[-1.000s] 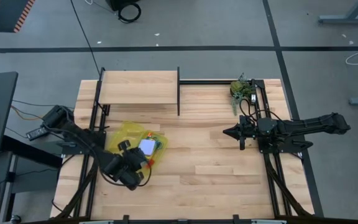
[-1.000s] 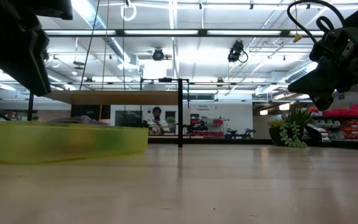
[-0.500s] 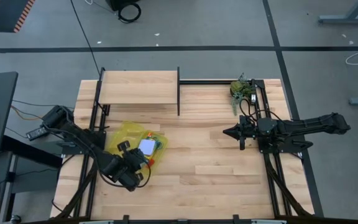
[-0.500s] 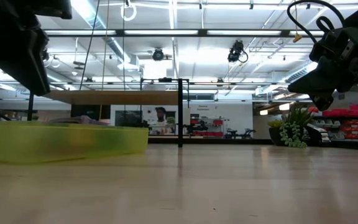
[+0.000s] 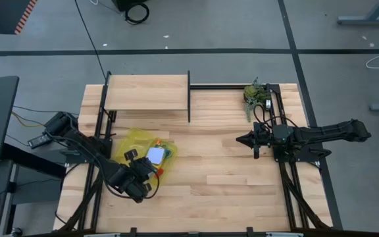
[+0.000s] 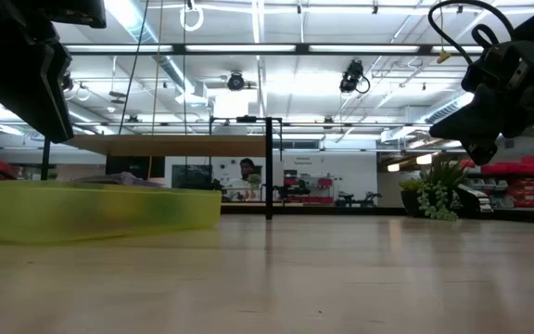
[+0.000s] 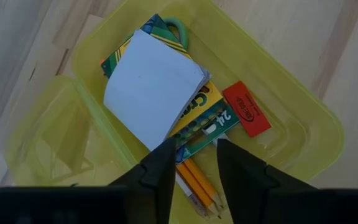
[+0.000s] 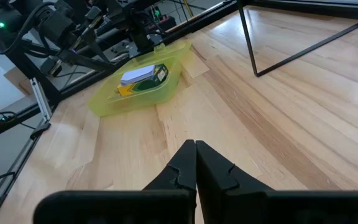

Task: Pack school essentials
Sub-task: Return to Home Position

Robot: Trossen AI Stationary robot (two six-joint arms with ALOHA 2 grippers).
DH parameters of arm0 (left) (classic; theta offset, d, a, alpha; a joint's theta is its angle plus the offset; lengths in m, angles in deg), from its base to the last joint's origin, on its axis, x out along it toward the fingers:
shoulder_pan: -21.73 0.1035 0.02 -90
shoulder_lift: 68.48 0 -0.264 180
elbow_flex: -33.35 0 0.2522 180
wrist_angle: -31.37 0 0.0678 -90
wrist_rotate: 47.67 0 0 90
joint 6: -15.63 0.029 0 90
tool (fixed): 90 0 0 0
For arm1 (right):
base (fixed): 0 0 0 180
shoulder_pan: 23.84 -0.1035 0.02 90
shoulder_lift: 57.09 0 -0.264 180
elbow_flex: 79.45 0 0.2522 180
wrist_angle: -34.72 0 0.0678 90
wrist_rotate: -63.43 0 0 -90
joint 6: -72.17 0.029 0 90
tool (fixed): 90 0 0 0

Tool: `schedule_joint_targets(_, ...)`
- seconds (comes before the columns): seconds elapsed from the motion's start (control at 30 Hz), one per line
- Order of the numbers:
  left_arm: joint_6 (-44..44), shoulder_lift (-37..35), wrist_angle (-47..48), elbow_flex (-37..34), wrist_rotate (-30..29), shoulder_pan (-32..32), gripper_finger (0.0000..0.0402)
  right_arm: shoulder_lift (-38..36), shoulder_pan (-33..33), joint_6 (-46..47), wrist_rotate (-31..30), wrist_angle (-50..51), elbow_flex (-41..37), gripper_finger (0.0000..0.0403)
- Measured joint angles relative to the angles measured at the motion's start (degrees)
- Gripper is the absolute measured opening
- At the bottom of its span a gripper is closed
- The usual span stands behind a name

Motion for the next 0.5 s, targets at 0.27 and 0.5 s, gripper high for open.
schedule_joint_targets(0.27,-0.99,-0.45,0.02,-0.02,0.09,-0.06,0.0134,0.00,0.01,0.00,0.01,0.00,0.00,0.0010)
schedule_joint_targets(0.5,-14.37,-7.93,9.75,-0.02,-6.91,-2.64,0.0108,0.01,0.00,0.02,0.00,0.00,0.00,0.0010)
